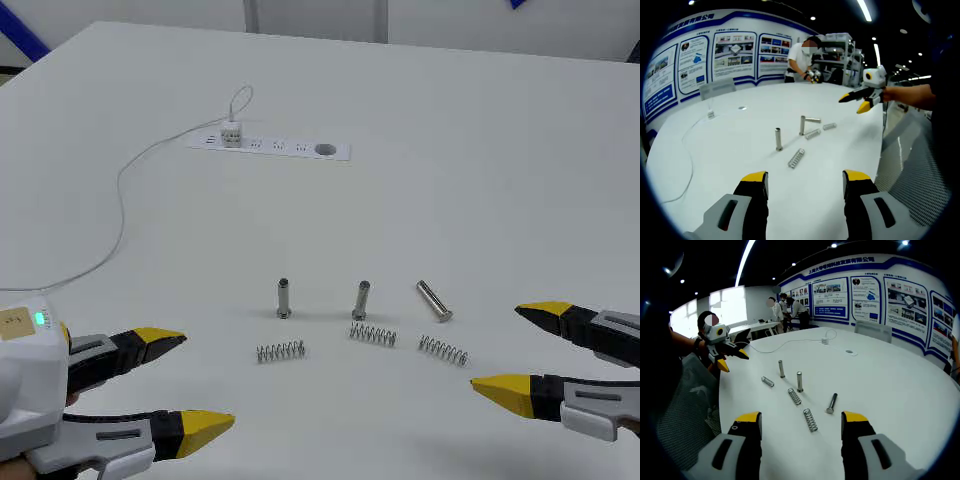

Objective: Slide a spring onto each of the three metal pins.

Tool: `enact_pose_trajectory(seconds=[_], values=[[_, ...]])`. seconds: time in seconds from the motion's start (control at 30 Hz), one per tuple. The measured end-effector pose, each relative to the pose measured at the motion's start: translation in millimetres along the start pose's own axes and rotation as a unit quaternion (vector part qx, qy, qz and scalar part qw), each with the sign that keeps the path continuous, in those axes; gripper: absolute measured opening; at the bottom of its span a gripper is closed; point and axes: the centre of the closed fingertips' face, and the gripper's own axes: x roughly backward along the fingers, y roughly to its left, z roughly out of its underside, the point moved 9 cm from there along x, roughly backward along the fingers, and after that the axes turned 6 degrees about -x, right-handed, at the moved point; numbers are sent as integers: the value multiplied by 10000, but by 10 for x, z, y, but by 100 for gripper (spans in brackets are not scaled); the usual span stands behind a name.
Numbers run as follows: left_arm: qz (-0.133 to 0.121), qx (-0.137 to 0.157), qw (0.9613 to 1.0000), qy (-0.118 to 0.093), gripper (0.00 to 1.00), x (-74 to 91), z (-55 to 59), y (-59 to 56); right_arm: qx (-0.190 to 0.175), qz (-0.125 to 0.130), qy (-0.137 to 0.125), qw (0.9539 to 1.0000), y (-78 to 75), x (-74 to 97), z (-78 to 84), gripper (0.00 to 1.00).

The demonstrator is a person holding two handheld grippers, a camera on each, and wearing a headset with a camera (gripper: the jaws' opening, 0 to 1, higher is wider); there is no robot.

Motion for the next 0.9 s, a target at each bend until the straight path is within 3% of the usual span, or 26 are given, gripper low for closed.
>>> enact_pose_trajectory(seconds=[0.37, 0.53, 0.9], values=[[11, 21, 10000, -5, 61, -13, 4, -4, -7, 88, 31, 10000, -70, -20, -62, 63], [15, 30, 10000, -13, 61, -19, 9, -15, 32, 171, 64, 9998, -139, -82, -172, 61], [-4, 31, 10000, -46, 61, -17, -10, -27, 129, 333, 322, 9988, -319, -414, -445, 56]])
